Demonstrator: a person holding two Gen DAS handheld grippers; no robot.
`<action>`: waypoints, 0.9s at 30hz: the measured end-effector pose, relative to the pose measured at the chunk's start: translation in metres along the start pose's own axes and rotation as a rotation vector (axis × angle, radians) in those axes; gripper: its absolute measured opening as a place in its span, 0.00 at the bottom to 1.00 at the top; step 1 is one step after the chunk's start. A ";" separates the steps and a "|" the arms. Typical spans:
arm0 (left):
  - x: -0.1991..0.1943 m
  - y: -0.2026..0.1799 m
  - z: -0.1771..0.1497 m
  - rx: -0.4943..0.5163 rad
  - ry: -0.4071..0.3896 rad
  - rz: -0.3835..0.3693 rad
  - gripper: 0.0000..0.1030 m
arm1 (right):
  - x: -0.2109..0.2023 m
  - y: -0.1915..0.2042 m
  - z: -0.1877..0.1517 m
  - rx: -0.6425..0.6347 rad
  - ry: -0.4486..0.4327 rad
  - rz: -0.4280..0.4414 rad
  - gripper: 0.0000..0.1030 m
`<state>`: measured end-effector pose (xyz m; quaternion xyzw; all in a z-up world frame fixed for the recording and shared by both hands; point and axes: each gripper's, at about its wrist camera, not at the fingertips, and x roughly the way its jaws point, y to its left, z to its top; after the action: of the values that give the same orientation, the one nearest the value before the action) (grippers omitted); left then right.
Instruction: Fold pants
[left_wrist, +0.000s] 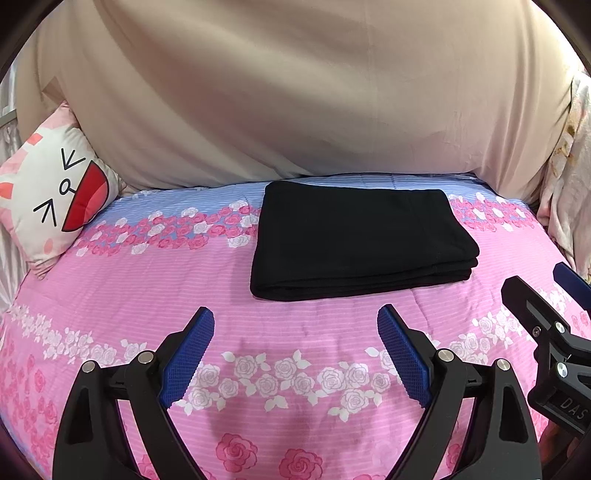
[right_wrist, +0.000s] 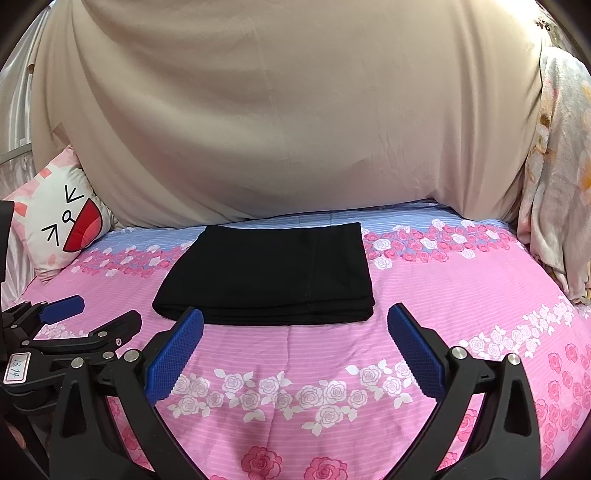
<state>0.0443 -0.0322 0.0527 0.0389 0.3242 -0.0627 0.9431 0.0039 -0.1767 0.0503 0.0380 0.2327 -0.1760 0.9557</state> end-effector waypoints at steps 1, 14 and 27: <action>0.000 0.000 0.000 0.002 -0.001 0.002 0.85 | 0.000 0.000 0.001 0.001 0.001 -0.003 0.95; 0.004 0.003 -0.001 0.005 -0.012 0.061 0.85 | 0.008 0.011 0.003 0.000 0.019 -0.086 0.95; 0.005 0.005 -0.002 0.006 -0.008 0.061 0.85 | 0.007 0.017 0.001 -0.010 0.020 -0.080 0.95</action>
<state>0.0477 -0.0273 0.0478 0.0513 0.3191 -0.0353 0.9457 0.0164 -0.1627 0.0482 0.0259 0.2445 -0.2125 0.9457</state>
